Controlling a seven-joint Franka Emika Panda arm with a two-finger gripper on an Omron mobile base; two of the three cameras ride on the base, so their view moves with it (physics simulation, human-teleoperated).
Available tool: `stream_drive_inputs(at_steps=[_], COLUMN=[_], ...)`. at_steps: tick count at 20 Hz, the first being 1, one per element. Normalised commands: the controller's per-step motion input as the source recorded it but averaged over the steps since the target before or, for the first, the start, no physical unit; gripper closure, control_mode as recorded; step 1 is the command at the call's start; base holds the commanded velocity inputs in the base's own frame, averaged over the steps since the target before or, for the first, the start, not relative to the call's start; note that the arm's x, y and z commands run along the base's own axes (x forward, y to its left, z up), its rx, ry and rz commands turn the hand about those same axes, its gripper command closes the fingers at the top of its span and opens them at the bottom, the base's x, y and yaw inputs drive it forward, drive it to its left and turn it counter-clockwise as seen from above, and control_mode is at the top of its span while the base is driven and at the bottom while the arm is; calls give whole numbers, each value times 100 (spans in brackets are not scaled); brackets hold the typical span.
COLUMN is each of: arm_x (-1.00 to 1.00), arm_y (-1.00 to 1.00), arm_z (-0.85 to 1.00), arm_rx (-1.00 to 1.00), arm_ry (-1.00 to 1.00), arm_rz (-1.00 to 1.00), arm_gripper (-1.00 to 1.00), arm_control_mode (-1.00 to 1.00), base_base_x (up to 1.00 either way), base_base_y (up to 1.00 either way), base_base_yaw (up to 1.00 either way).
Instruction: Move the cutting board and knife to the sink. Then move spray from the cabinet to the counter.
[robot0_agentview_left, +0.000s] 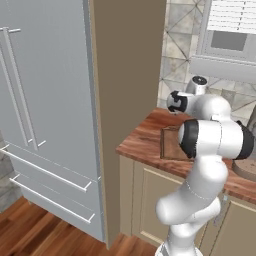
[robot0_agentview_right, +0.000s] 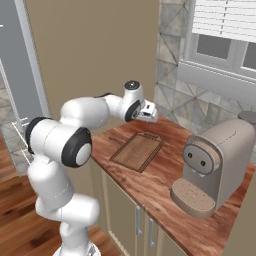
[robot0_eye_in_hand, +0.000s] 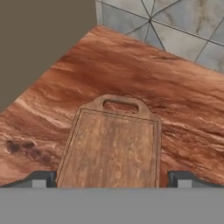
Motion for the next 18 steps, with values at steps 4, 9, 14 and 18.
stream_drive_inputs(at_steps=[4,9,14,18], arm_x=[29,23,25,29], arm_y=[-9,-11,-7,0], arm_z=[-7,-24,-26,-28], arm_rx=[0,0,0,0], arm_ry=[0,0,4,4], arm_rz=[4,1,0,0], arm_gripper=[-100,-100,-100,-100], arm_control_mode=[-100,-100,-100,-100], base_base_x=[0,0,0,0], base_base_y=[0,0,0,0], base_base_yaw=[0,0,0,0])
